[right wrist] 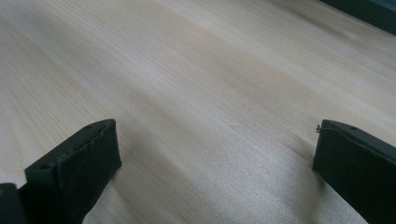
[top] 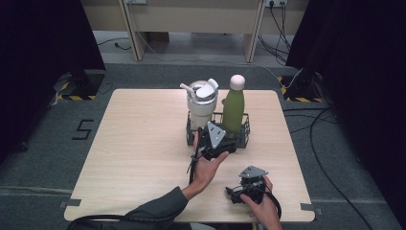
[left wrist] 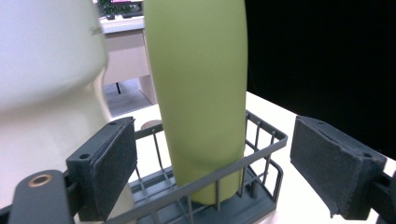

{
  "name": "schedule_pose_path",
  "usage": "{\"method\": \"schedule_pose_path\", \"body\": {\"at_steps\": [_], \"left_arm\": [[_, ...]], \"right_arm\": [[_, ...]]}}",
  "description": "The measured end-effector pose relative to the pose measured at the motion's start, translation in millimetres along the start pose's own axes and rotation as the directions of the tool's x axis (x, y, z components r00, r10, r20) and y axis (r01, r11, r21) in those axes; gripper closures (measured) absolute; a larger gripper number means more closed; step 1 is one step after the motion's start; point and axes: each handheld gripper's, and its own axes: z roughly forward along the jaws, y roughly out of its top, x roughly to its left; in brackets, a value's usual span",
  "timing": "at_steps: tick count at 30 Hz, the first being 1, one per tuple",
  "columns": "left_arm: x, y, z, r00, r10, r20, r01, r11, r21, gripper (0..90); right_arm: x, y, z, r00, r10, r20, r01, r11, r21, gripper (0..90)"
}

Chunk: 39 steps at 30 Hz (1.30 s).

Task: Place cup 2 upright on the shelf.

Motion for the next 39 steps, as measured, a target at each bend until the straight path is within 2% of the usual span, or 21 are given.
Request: {"method": "schedule_pose_path", "body": {"at_steps": [5,19,39], "left_arm": [[9.1,-1.5,-9.3,0.9998,-0.017,0.013,0.017,0.9999,0.002,14.5],[33.9,-1.4,-35.4,0.9981,-0.006,0.061,0.006,1.0000,0.006,14.5],[70.7,-20.4,-61.1,0.9970,-0.002,0.078,0.001,0.9998,0.018,14.5]], "right_arm": [[-0.1,0.0,-0.1,1.0000,-0.001,0.000,0.001,1.000,0.001,0.9],[0.0,0.0,0.0,1.0000,0.001,0.000,-0.001,1.000,0.001,0.9],[-0.1,0.0,0.0,1.0000,0.000,0.000,0.000,1.000,0.000,0.9]]}}
